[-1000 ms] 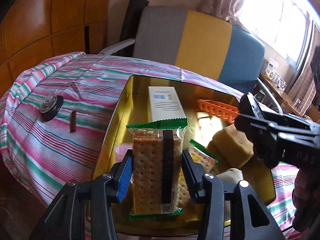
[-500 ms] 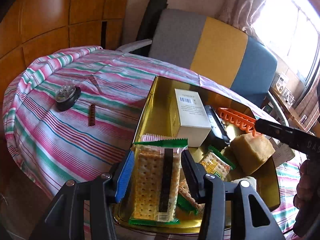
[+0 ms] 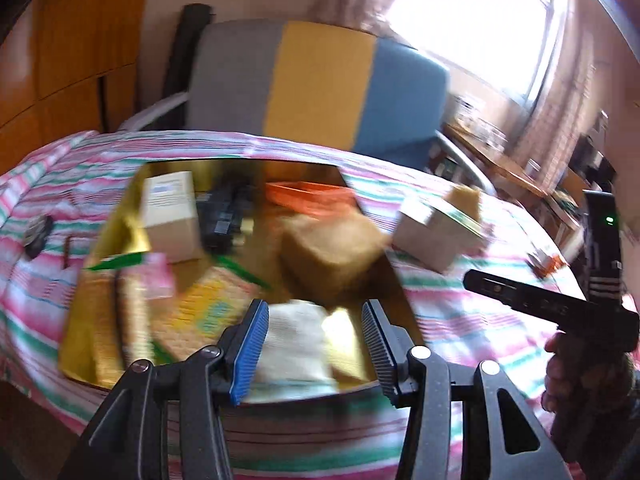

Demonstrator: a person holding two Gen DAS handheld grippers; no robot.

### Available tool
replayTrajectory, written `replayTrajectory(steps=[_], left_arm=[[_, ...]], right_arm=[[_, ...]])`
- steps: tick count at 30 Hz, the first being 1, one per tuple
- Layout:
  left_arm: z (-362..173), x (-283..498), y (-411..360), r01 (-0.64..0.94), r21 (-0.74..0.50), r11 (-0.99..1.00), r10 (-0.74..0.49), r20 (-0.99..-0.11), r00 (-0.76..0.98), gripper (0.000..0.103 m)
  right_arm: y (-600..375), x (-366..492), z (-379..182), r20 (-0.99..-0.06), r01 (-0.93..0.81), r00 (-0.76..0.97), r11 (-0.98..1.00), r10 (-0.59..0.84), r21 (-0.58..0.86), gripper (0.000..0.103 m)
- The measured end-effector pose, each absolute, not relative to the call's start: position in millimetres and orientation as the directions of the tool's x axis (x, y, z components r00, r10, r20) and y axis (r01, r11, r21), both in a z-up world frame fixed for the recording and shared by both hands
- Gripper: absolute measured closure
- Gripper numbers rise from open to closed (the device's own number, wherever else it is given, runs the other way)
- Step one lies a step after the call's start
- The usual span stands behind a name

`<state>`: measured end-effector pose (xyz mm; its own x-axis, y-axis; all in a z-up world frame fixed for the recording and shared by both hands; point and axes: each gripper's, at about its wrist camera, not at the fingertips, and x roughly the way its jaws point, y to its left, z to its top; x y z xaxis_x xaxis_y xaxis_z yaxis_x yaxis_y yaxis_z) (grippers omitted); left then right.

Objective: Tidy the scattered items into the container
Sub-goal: 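Withdraw both tools from the tin toward the yellow sponge and pink knit cap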

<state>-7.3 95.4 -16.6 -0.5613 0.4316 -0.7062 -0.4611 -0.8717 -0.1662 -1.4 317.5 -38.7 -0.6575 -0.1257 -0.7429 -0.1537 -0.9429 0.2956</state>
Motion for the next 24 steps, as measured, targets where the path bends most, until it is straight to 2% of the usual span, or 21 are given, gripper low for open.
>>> replayTrajectory(steps=[5,12,19,24], left_arm=[[-21.6,19.8,156.1,-0.600,-0.139,-0.788,0.491,-0.730,-0.476,0.053],[-43.0,53.6,235.3,-0.752,-0.041,-0.658,0.497,-0.774,-0.393,0.053],[-75.7,55.7,262.8,-0.772,-0.029,-0.635,0.445,-0.830,-0.335,0.053],[-84.8,49.6,261.8,-0.769,-0.053,-0.637,0.463,-0.824,-0.328,0.050]], right_arm=[[391.4,47.0,-59.5,-0.768,-0.339,-0.640,-0.892,-0.014,0.298,0.033],[484.0,122.7,-73.0,-0.779,-0.556,-0.612,-0.775,0.138,0.300,0.030],[551.0,173.5,-71.6,-0.768,-0.681,-0.586,-0.671,0.258,0.294,0.028],[566.6,163.4,-79.2,-0.778,-0.679,-0.584,-0.665,0.233,0.310,0.027]])
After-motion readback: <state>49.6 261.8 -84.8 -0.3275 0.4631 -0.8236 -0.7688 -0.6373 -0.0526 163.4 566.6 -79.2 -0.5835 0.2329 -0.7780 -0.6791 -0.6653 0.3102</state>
